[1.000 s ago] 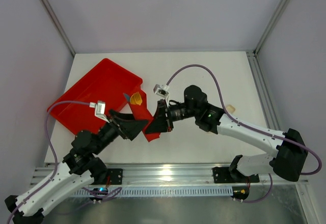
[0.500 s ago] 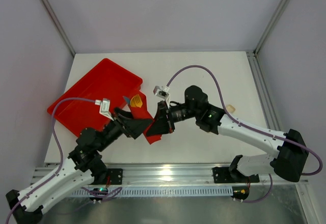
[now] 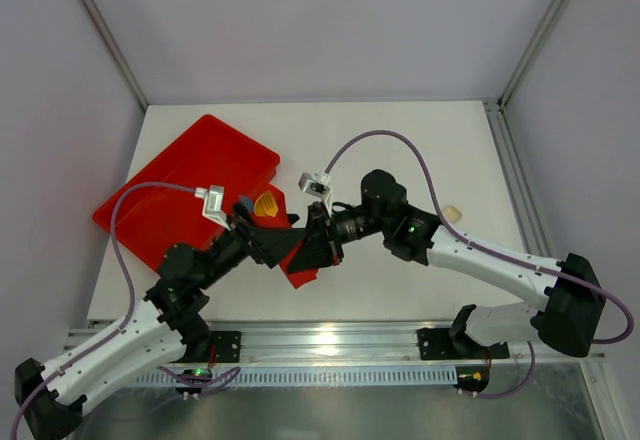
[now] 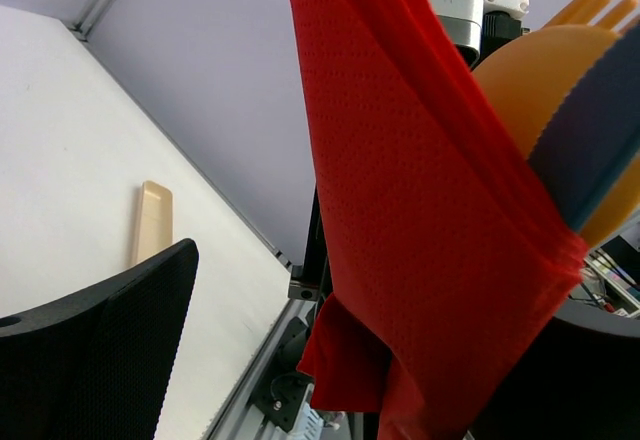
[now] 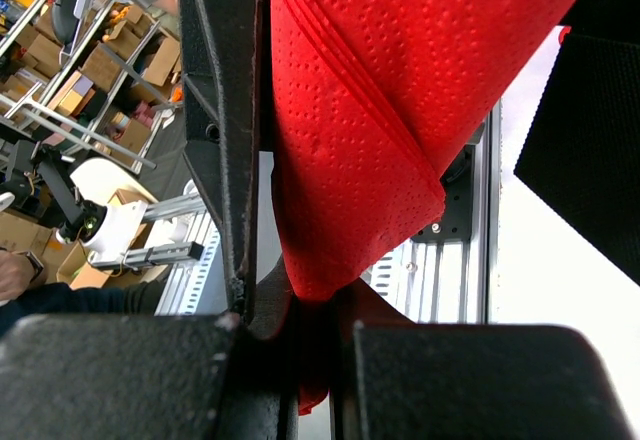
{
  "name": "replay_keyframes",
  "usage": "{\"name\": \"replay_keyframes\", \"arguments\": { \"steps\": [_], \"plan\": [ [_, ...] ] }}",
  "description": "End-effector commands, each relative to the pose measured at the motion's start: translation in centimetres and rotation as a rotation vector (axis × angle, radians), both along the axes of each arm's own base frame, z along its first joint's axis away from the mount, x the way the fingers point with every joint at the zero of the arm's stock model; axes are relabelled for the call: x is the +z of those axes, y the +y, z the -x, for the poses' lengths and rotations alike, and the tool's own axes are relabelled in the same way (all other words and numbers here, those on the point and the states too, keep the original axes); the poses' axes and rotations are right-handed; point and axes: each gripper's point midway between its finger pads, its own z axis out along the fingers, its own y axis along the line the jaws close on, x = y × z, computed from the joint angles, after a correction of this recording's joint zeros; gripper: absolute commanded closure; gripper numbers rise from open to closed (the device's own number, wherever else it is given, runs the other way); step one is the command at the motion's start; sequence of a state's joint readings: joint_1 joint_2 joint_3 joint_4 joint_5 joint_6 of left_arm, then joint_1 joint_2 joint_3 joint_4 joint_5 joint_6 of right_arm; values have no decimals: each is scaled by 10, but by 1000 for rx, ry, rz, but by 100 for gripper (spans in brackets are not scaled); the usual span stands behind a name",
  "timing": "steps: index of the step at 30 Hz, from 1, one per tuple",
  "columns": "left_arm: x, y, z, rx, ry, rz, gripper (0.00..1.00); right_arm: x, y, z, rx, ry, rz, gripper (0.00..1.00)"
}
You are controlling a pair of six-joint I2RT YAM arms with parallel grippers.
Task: Place the utensils on the paper napkin and roll it up
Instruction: Roll the napkin.
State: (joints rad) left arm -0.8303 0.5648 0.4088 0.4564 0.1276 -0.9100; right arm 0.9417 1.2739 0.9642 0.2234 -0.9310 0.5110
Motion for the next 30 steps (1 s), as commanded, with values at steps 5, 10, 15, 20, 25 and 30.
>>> {"name": "replay_keyframes", "arguments": {
  "steps": [5, 10, 15, 20, 25, 30],
  "plan": [
    [23, 0, 11, -48, -63, 56, 1, 19, 0, 5, 8, -53, -69, 96],
    [23, -3, 15, -76, -54, 69, 5, 23, 3, 1, -6, -58, -75, 96],
    [24, 3, 17, -64, -55, 83, 22, 23, 4, 0, -4, -51, -73, 96],
    [25, 4, 21, -75, -58, 88, 34, 21, 5, -1, -11, -43, -68, 96],
    [22, 4, 20, -79, -44, 82, 46, 24, 6, -3, -20, -44, -72, 96],
    [20, 2, 22, -93, -39, 79, 53, 26, 8, -4, -20, -46, -77, 96]
  ]
}}
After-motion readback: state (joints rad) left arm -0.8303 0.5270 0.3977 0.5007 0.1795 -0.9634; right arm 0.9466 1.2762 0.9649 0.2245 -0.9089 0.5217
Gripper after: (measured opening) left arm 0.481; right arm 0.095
